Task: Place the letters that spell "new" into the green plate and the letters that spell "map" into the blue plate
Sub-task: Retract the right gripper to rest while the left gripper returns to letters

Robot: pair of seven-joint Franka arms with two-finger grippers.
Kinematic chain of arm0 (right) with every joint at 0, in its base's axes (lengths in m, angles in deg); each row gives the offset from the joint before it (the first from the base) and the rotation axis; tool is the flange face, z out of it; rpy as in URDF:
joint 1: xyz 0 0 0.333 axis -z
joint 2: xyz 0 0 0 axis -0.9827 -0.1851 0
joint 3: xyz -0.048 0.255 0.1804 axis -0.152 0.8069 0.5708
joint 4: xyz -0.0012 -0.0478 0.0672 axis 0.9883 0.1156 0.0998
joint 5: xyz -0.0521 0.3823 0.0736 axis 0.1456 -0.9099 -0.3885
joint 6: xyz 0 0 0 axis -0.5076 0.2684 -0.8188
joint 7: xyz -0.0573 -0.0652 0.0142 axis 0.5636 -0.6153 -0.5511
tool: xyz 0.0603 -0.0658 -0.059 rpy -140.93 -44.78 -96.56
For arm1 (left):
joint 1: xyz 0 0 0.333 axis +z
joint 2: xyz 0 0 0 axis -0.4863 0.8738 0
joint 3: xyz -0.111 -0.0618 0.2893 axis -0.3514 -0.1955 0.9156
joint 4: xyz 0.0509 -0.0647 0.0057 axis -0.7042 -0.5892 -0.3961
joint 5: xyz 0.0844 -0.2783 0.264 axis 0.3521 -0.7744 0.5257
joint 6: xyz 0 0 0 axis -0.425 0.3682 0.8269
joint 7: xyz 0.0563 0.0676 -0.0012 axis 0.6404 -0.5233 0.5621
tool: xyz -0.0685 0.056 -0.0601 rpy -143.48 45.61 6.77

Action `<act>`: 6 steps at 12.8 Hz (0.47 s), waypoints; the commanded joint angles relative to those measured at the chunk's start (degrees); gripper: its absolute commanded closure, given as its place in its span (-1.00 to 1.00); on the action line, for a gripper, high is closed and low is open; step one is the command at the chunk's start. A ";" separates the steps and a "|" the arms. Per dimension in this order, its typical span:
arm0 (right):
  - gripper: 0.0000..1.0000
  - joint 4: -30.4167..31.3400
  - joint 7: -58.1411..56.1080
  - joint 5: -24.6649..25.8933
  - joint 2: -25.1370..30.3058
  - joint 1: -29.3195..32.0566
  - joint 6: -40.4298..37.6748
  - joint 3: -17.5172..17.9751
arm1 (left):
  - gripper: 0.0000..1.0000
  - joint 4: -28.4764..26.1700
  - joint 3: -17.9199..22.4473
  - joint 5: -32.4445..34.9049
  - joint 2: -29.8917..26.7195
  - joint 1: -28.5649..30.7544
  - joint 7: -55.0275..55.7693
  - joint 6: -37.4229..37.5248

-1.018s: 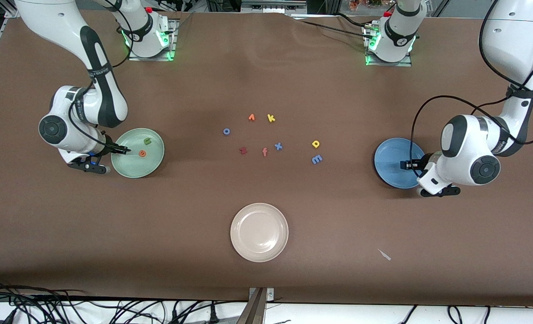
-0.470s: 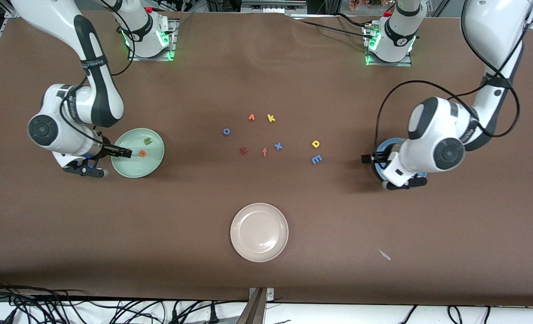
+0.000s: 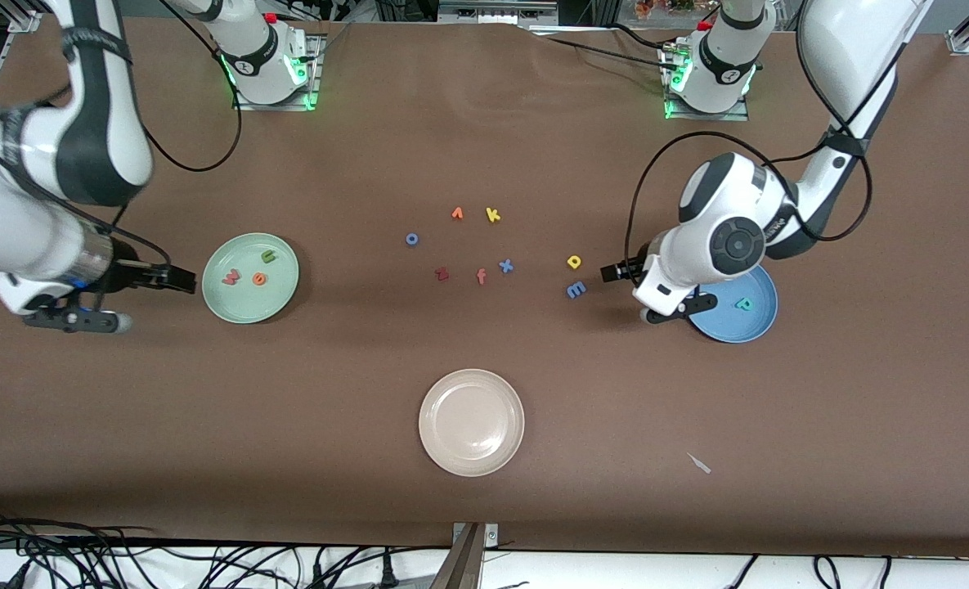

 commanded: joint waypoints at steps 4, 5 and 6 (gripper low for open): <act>-1.00 -10.06 -2.32 1.03 4.69 11.78 -6.06 12.86 | -1.00 -8.51 -0.60 -0.34 -1.06 -2.76 5.90 -12.90; -1.00 -10.06 -2.32 3.31 6.71 15.48 -6.93 16.83 | -1.00 -8.95 -0.60 -0.25 -0.79 -2.94 6.25 -14.05; -1.00 -9.89 -2.32 5.16 8.21 17.69 -9.55 19.31 | -1.00 -9.13 -0.52 -0.25 -0.79 -3.29 6.34 -14.23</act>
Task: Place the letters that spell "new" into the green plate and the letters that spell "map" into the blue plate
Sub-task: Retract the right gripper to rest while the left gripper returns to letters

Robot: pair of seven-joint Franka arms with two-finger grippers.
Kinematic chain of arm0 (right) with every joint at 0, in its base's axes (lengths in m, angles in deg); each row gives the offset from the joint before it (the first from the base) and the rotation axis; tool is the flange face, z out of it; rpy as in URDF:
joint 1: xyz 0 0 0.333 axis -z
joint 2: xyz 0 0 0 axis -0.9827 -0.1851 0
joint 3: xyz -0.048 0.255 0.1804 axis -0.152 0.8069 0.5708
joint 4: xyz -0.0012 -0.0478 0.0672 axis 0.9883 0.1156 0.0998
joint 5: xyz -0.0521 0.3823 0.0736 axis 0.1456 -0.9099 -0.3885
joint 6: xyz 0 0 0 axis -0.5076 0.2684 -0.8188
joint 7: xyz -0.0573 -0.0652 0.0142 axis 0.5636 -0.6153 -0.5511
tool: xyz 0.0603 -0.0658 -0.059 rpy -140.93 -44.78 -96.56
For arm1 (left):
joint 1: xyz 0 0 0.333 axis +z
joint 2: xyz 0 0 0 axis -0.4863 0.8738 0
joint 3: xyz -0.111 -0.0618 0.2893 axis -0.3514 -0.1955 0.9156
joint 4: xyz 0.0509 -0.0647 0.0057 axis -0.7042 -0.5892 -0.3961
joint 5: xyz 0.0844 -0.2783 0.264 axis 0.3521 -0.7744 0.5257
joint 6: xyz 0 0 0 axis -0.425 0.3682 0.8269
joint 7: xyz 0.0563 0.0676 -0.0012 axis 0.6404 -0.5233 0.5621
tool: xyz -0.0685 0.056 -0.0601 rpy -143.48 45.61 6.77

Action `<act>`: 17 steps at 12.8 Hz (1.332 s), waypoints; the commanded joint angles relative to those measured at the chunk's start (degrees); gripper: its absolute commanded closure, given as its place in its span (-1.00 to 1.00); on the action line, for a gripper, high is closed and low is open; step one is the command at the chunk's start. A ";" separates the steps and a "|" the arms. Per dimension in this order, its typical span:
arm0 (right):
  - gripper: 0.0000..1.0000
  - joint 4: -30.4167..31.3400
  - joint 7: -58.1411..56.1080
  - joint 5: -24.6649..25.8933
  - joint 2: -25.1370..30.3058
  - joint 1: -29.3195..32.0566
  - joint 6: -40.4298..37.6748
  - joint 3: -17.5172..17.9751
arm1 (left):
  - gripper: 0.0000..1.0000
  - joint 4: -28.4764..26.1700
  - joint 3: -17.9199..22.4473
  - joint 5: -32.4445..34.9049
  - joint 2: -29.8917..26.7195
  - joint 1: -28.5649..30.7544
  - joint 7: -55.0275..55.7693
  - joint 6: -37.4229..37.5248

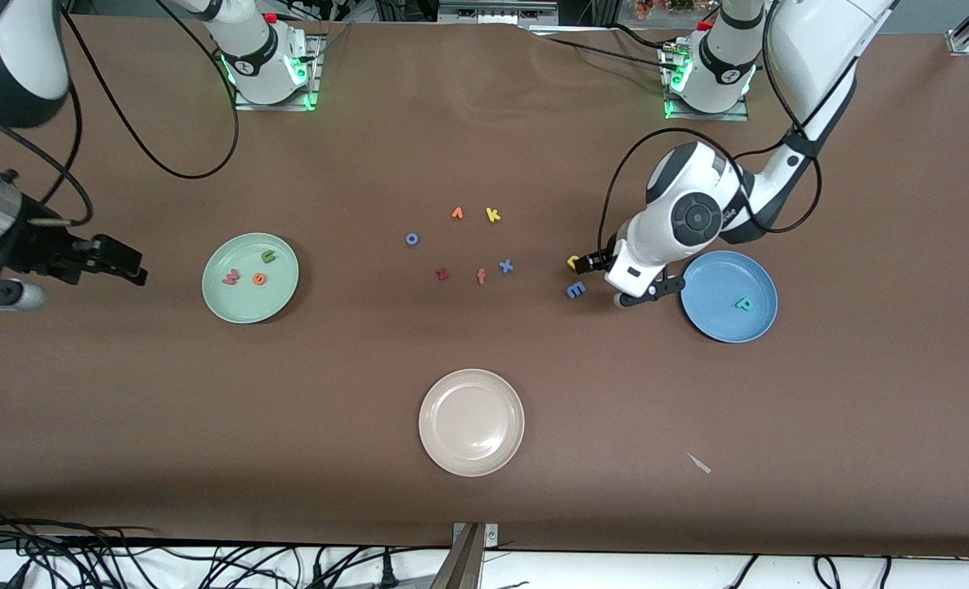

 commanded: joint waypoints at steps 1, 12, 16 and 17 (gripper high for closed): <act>-1.00 1.01 -1.35 2.59 4.18 6.98 -6.32 6.79 | -1.00 -1.34 0.03 -0.25 -0.81 -0.62 1.00 -1.53; -1.00 14.72 -1.00 4.70 13.07 11.74 -3.01 10.23 | -0.93 -0.90 0.99 0.36 3.67 -3.52 3.73 -8.03; -1.00 14.72 -1.00 3.65 11.40 11.39 -2.31 10.32 | -0.62 -0.90 0.91 7.82 5.60 -3.52 8.90 -8.03; -1.00 14.72 -0.83 3.65 11.40 11.21 -1.61 10.49 | -0.54 -0.90 0.91 8.10 5.95 -3.60 9.26 -8.03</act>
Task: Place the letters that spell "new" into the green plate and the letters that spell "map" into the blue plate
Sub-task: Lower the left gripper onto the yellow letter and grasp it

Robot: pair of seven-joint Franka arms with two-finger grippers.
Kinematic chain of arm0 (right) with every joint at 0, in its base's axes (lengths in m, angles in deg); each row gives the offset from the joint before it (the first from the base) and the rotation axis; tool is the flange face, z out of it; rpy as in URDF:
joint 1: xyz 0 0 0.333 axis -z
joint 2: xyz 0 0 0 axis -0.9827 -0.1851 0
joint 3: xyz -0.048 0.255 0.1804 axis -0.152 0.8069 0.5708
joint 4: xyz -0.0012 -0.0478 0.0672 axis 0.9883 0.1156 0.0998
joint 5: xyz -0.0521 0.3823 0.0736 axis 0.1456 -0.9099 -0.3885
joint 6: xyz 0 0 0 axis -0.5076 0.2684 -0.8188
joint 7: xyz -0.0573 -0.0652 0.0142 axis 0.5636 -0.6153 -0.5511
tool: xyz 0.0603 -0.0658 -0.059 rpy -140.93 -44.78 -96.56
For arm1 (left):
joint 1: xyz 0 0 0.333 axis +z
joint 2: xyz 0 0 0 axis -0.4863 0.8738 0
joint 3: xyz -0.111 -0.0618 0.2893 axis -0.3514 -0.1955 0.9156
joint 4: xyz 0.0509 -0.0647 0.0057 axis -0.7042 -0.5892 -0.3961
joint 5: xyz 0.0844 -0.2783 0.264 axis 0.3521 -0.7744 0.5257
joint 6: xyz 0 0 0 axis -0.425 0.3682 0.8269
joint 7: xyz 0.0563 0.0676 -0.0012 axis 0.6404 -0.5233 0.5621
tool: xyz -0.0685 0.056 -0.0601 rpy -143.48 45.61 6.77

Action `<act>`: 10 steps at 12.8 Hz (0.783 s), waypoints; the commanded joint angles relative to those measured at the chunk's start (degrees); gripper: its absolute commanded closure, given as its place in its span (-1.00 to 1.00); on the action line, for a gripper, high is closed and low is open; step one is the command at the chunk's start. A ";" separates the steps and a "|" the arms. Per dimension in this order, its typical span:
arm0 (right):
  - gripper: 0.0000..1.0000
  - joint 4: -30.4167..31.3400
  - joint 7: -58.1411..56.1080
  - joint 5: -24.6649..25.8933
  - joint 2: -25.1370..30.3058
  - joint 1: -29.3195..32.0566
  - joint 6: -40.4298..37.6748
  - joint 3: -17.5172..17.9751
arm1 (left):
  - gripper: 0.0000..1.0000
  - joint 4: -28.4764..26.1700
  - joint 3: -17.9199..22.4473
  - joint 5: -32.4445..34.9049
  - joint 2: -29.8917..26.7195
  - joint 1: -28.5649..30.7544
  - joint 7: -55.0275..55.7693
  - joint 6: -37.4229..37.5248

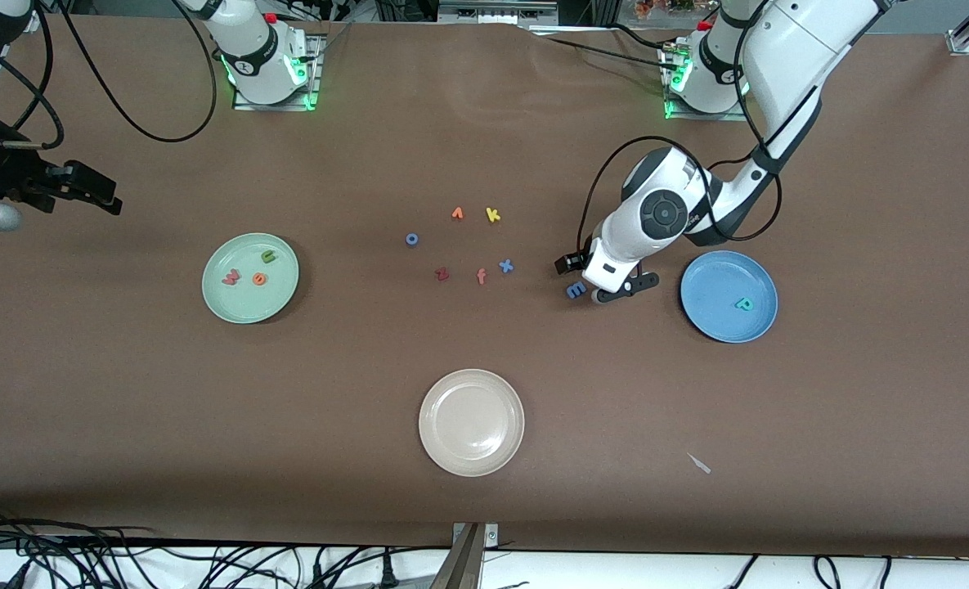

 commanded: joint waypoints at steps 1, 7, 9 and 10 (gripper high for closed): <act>-1.00 -0.36 -0.23 -0.26 -0.38 0.01 1.49 0.43 | -0.50 -0.03 0.39 2.47 0.72 -1.01 2.29 -0.75; -1.00 -0.27 -0.31 -0.34 0.23 0.45 0.88 -1.50 | -0.30 0.23 0.56 2.55 1.78 -1.89 3.96 -1.71; -1.00 -0.36 -0.58 -0.34 0.14 0.45 1.41 -1.86 | -0.23 0.23 0.65 4.13 1.95 -2.07 5.36 -2.33; -1.00 -0.27 -0.58 -0.34 0.06 0.45 1.58 -1.86 | -0.23 0.23 0.65 5.44 2.48 -2.07 6.76 -3.20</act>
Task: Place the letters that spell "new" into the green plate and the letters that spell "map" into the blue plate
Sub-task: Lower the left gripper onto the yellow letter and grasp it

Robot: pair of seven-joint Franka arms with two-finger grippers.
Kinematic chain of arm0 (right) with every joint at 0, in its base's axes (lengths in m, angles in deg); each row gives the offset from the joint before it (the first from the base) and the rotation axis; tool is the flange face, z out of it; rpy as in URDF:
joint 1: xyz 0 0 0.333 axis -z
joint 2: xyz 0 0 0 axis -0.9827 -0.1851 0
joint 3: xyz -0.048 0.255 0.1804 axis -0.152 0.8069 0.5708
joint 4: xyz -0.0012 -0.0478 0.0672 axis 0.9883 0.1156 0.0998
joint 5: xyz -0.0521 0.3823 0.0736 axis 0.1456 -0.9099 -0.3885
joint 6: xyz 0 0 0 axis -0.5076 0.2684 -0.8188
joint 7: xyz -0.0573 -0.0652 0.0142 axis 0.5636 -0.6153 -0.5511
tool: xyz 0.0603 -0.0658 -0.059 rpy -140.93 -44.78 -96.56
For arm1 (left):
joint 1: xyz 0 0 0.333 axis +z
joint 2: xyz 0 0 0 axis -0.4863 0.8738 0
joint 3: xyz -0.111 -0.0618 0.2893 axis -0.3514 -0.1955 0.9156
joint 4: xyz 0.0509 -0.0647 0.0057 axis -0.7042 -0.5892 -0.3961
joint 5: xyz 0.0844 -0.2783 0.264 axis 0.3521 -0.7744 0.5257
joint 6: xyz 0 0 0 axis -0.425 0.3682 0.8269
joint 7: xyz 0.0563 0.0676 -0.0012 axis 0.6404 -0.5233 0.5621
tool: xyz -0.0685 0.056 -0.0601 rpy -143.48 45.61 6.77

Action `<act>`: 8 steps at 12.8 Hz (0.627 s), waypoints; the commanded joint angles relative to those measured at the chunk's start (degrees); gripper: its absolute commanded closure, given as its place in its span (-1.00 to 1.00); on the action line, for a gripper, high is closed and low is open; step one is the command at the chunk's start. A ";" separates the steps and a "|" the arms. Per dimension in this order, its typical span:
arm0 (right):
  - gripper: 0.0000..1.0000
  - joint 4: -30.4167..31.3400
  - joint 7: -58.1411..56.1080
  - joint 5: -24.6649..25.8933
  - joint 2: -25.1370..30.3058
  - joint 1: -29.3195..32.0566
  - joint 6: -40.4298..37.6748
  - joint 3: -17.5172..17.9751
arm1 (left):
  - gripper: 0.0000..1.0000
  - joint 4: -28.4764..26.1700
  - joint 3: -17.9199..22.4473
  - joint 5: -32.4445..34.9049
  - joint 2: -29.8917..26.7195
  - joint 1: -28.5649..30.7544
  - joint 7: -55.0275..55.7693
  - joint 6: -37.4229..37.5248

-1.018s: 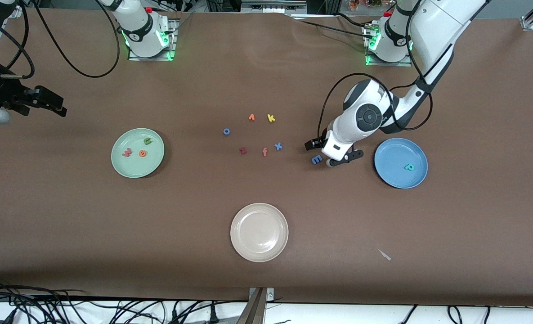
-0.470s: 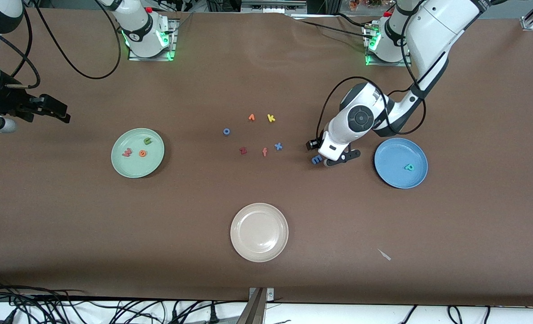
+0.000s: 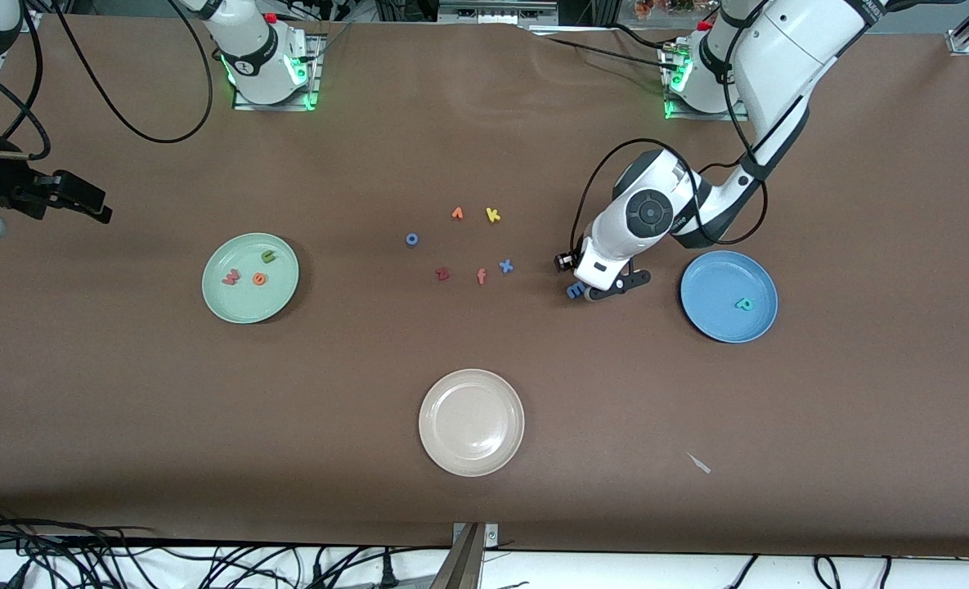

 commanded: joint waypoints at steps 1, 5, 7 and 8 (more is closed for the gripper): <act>-1.00 -0.22 -0.90 -0.43 0.18 0.36 0.38 0.04 | -0.23 0.23 0.48 4.66 0.97 -0.78 4.56 -1.67; -1.00 0.04 -0.90 -0.43 -0.18 0.27 -0.06 0.22 | -0.20 0.23 0.48 5.99 1.06 -0.78 6.24 -1.67; -1.00 0.04 -0.90 -0.43 -0.53 0.09 0.29 0.31 | -0.19 0.23 0.40 6.08 1.06 -0.78 7.64 -1.58; -1.00 0.04 -0.98 -0.43 -0.44 0.09 0.03 0.40 | -0.19 0.23 0.40 6.08 0.97 -0.78 7.91 -1.58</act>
